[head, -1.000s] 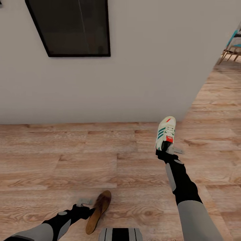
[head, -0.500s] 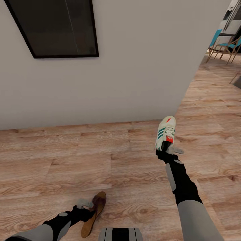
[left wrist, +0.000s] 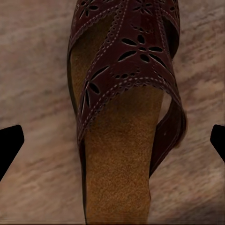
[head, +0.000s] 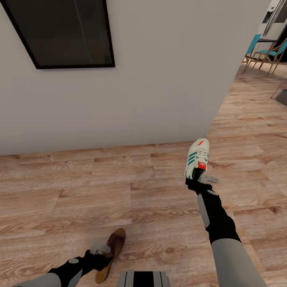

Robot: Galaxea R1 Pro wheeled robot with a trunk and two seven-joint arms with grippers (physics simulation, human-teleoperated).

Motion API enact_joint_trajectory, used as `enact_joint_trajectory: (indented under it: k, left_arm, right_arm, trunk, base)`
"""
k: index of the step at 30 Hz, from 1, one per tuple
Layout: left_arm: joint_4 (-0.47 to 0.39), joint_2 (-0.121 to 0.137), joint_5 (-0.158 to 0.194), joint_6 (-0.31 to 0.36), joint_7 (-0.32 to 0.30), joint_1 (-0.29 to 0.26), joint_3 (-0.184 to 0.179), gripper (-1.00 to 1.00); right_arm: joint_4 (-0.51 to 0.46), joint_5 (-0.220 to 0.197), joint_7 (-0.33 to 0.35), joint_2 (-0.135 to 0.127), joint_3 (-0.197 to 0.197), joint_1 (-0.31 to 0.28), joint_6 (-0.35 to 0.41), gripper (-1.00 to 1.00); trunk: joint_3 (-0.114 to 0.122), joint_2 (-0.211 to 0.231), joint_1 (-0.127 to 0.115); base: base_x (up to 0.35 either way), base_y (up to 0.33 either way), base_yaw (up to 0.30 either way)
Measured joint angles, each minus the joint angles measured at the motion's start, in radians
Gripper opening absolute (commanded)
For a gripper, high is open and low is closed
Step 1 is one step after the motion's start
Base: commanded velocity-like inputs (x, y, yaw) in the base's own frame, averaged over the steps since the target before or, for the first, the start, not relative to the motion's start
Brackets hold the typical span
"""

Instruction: Pick up the two gym shoes and the two sandals from the corridor floor and place them onto the hallstand (shoe rack) in the corridor, making sure they are on the rack and not on the floor. Arrange them so the two gym shoes are next to each other and the two sandals are next to each other.

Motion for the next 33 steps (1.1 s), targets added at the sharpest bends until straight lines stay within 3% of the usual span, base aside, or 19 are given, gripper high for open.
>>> enact_joint_trajectory:
  k: [7, 17, 33]
  left_arm:
    - [0.000, 0.009, 0.000, 0.000, 0.000, 0.012, 0.000, 1.00]
    - [0.000, 0.011, 0.000, 0.000, 0.000, 0.015, 0.000, 1.00]
    - [0.000, 0.011, 0.000, 0.000, 0.000, 0.021, 0.000, 1.00]
  right_arm:
    - [0.000, 0.000, 0.000, 0.000, 0.000, 0.000, 0.000, -1.00]
    - [0.000, 0.000, 0.000, 0.000, 0.000, 0.000, 0.000, -1.00]
    - [-0.001, 0.000, 0.000, 0.000, 0.000, 0.000, 0.000, -1.00]
  trunk:
    - [-0.002, 0.000, 0.000]
    - [-0.053, -0.002, 0.005]
    - [-0.060, -0.002, 0.004]
  base:
    - [0.000, 0.000, 0.000]
    - [0.000, 0.000, 0.000]
    - [0.000, 0.000, -0.046]
